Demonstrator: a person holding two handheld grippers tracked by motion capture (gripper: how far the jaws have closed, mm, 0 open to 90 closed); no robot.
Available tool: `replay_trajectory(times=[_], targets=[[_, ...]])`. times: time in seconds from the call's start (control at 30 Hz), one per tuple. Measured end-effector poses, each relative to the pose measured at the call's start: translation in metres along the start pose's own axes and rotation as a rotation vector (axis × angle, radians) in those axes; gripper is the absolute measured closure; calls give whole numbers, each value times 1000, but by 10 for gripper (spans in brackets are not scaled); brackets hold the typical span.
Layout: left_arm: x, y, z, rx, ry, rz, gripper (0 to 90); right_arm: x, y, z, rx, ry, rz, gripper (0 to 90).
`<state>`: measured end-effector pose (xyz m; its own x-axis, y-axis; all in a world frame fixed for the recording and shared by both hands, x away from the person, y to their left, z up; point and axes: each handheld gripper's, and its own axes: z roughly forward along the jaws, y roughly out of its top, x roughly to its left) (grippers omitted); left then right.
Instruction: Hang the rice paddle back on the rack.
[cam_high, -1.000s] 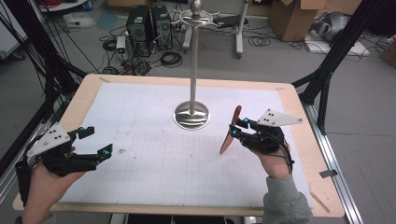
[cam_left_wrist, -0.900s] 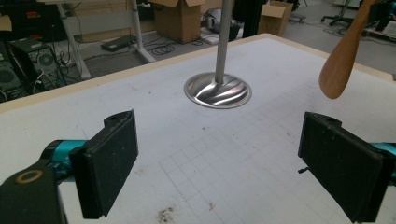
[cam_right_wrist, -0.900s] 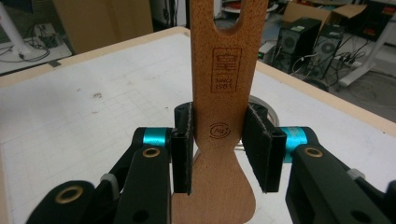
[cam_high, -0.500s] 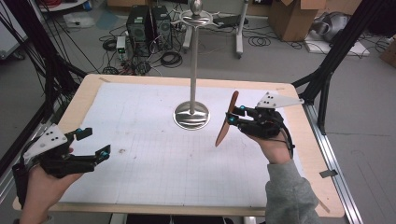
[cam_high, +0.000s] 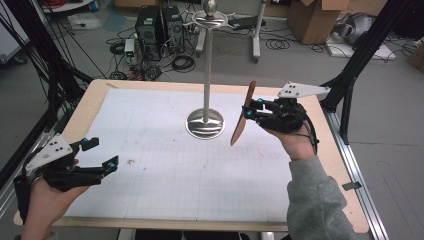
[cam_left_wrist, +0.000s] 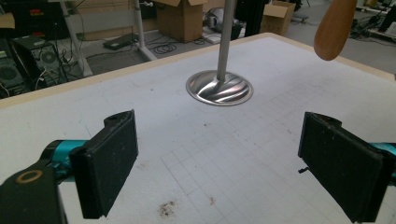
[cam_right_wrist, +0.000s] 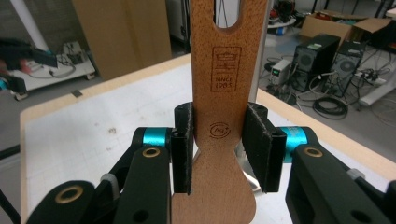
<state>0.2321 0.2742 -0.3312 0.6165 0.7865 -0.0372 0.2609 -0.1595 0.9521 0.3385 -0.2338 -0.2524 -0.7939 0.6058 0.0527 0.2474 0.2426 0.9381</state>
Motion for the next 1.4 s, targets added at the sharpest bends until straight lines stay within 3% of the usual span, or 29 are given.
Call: replay_trajectory(times=[0.53,0.9,1.03,1.1,1.23,1.33,1.4], targets=[[1,-1,-2,-5,-5,-6,125,-18,17,8,-15,38,4,647],[12,-4,-6,-22,6,-35,126,-25,26,14,-23,37,13,646],[13,-5,-4,-23,-17,-44,126,-30,31,15,-24,26,13,646],[9,-1,-4,-52,-53,-40,126,-32,34,16,-18,24,7,646],[7,1,-5,-58,-59,-34,126,-36,41,20,-16,23,-5,646],[9,1,-8,-70,-40,-23,126,-38,43,22,-16,25,-6,646],[12,1,-14,-118,3,-18,125,-42,46,25,-17,35,-10,646]])
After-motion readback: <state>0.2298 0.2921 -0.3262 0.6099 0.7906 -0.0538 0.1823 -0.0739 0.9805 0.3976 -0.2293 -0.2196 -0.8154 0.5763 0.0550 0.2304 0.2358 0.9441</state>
